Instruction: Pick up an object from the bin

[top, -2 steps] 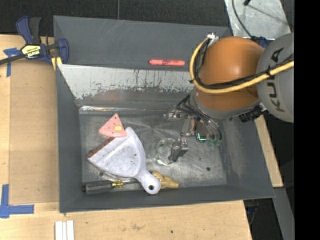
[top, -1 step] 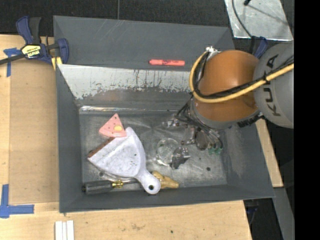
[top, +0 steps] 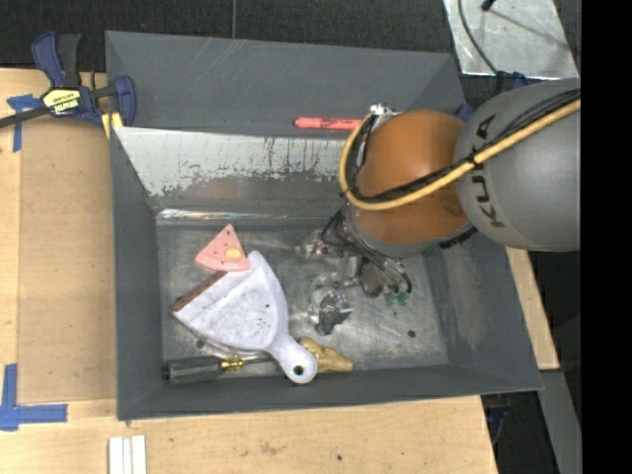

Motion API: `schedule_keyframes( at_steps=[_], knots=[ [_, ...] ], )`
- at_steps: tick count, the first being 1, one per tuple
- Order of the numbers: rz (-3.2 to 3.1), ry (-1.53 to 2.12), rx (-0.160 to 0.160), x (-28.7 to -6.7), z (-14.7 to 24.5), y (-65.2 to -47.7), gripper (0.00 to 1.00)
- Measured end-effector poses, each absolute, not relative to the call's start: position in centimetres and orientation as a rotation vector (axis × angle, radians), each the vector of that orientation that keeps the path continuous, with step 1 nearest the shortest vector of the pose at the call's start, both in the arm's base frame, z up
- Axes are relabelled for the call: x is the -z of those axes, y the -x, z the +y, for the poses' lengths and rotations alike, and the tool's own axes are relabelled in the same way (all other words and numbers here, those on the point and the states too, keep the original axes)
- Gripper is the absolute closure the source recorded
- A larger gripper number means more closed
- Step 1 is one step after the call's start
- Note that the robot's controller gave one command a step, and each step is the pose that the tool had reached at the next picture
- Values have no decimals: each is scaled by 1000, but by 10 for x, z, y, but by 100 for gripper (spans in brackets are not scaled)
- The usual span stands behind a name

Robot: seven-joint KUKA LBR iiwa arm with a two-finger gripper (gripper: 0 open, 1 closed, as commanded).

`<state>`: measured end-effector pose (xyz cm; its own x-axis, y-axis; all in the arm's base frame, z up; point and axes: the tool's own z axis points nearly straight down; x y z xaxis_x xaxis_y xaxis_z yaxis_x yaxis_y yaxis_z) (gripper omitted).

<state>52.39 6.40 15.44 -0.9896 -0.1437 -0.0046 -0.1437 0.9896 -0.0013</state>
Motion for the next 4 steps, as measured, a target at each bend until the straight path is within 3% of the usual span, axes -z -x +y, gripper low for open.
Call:
schedule_keyframes(
  at_steps=[1, 2, 4],
  knots=[
    [3137, 227, -1, -140, 72, -558, 0],
    [3130, 180, -1, -134, 69, -612, 0],
    [3132, 205, -7, -165, 139, -566, 0]
  ],
)
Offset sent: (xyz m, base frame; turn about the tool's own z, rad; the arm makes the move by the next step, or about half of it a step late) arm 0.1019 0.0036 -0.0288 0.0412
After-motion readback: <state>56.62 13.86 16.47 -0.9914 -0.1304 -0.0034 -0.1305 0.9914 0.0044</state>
